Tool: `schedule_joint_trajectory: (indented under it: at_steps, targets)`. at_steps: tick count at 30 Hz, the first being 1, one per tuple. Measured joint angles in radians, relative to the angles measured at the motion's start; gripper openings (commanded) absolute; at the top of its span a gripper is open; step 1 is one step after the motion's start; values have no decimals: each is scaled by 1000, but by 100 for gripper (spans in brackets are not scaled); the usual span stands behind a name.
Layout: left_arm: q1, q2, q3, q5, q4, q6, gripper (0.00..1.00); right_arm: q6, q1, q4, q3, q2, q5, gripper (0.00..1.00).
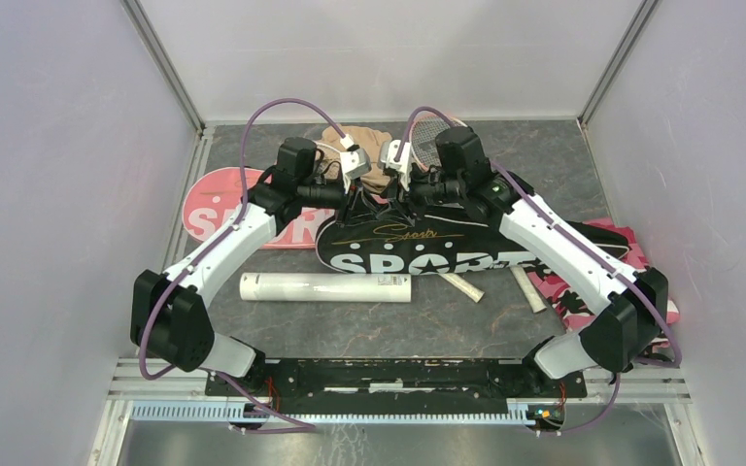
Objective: Pack up the badminton gear
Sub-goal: Zip the racket bag at the center of the board.
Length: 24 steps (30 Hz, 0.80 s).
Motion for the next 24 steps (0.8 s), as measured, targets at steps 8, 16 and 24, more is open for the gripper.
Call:
schedule_joint_trajectory:
  at_steps: [8,16,24]
  targets:
    - [0,-1,-4,0,7,0,2,-15,15,-9,0,2,40,54]
    - [0,-7,-11,0,11,0,2,-46,21,-24,0,2,97,51]
    - [0,-10,-16,0,11,1,2,-75,32,-61,8,16,123,37]
